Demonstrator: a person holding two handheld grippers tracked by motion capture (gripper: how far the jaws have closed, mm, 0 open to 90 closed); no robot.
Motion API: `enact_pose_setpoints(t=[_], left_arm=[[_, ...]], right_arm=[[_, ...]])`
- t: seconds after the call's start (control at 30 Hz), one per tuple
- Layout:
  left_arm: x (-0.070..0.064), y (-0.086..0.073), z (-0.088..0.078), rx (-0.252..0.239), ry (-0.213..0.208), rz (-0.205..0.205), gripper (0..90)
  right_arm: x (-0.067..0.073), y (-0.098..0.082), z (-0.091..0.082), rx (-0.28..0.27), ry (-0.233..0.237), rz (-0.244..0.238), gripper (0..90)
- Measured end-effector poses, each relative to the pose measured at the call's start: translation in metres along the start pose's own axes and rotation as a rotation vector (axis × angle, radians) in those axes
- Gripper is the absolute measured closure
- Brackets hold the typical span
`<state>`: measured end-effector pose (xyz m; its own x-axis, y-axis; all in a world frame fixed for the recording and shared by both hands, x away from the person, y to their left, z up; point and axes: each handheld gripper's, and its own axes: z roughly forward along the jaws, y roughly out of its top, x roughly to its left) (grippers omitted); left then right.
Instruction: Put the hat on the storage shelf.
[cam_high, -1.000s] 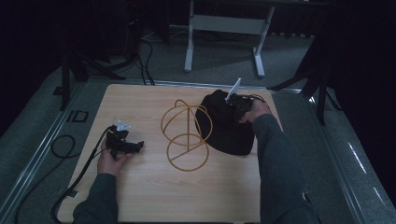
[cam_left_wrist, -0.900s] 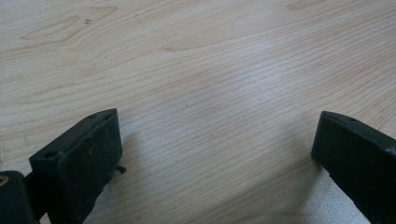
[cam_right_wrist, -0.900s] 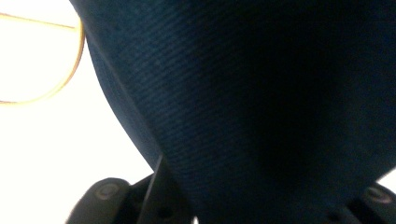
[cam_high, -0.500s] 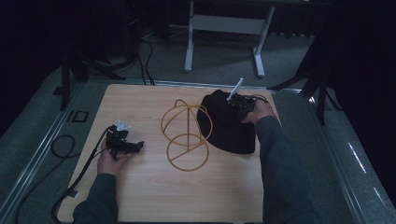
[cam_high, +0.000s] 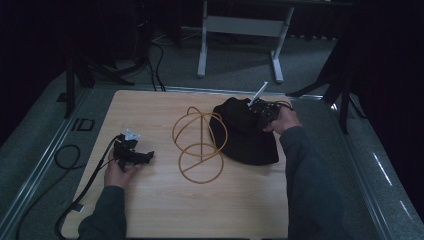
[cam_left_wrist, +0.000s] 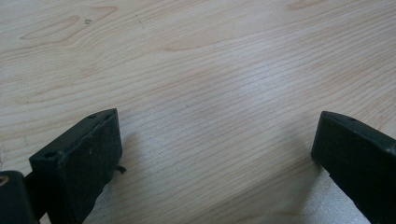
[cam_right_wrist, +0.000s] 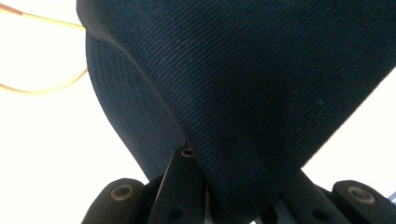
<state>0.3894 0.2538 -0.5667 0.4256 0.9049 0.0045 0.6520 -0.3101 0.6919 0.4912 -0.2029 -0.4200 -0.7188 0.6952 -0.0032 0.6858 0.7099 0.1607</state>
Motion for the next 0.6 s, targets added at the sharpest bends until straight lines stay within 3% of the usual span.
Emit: enact_pose_setpoints(t=[0.6], left_arm=[[0.000, 0.000, 0.000, -0.002, 0.000, -0.001, 2.0]], right_arm=[[0.007, -0.014, -0.035, -0.122, 0.003, -0.054, 87.1]])
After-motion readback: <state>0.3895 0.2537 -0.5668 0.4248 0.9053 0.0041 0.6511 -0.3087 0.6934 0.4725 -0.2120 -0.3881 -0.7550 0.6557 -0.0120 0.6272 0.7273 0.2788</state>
